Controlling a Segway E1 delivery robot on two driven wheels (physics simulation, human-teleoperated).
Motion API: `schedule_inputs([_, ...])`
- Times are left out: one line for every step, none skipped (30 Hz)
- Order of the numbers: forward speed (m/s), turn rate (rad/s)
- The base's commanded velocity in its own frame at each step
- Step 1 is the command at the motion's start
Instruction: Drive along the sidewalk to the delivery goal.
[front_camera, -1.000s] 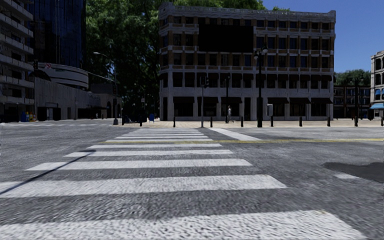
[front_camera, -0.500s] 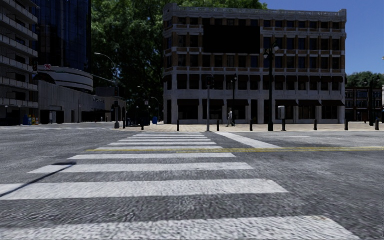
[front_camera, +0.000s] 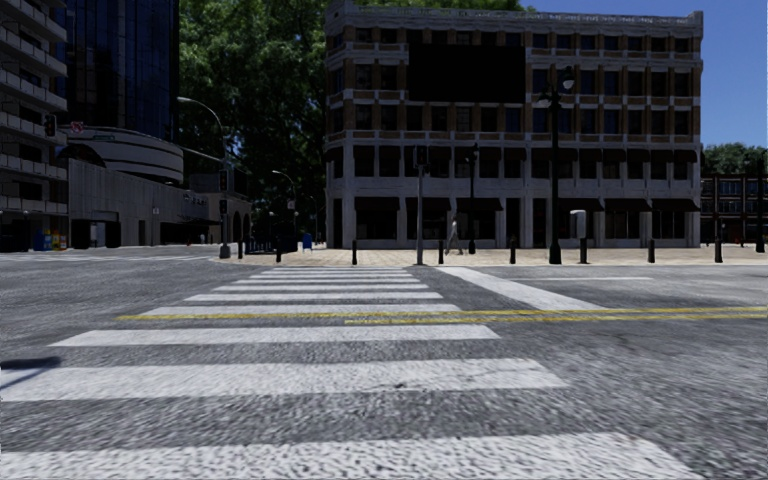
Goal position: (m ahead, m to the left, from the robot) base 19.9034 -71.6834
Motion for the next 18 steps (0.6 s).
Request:
schedule_inputs([2.0, 0.0])
schedule_inputs([2.0, 0.48])
schedule_inputs([2.0, 0.48])
schedule_inputs([2.0, 0.54])
schedule_inputs([2.0, 0.49])
schedule_inputs([2.0, 0.49])
schedule_inputs([2.0, 0.23])
schedule_inputs([2.0, 0.02])
schedule_inputs([2.0, 0.0])
schedule_inputs([2.0, 0.0])
schedule_inputs([2.0, 0.0])
schedule_inputs([2.0, 0.0])
schedule_inputs([2.0, 0.0])
schedule_inputs([2.0, 0.0])
schedule_inputs([2.0, 0.0])
schedule_inputs([2.0, 0.0])
schedule_inputs([2.0, 0.0])
schedule_inputs([2.0, 0.0])
